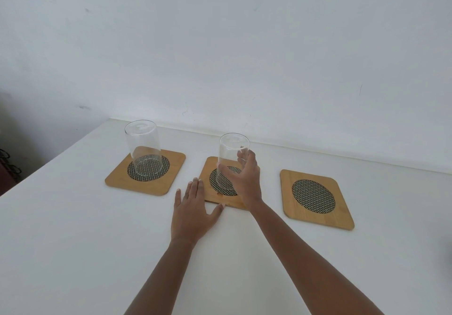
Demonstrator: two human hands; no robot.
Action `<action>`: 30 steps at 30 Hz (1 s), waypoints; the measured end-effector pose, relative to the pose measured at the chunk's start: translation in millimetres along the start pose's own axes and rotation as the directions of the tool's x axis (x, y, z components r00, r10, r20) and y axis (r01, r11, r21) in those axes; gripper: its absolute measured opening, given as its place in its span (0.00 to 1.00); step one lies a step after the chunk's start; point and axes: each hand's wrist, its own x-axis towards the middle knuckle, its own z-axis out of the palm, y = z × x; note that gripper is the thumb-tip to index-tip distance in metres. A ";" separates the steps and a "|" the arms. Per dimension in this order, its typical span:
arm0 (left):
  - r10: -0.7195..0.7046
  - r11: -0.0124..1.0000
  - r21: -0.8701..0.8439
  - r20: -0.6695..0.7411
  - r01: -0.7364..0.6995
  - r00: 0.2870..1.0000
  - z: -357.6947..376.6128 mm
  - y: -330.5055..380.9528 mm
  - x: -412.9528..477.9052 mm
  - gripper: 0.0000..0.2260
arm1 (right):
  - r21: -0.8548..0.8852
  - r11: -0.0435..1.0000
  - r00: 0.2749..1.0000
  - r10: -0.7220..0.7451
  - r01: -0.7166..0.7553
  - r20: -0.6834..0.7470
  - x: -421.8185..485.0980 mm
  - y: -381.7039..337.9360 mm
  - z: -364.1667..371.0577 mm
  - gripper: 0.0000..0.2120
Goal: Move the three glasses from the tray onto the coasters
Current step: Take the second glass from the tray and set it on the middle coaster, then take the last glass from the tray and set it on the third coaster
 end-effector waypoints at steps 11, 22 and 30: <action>0.013 1.000 -0.024 0.004 -0.013 1.000 -2.2 0.5 -2.0 0.33 | -0.211 0.977 0.997 -0.021 0.036 0.075 -16.5 8.5 -17.1 0.45; 0.017 1.000 -0.009 -0.020 -0.017 1.000 -7.1 5.0 -33.4 0.30 | -0.644 0.688 0.943 -0.235 0.334 0.237 -87.5 38.6 -90.3 0.26; 0.151 0.987 0.043 0.081 -0.155 0.985 -0.5 27.5 -73.1 0.28 | -0.714 0.640 0.952 -0.097 0.284 0.291 -121.5 42.9 -113.5 0.26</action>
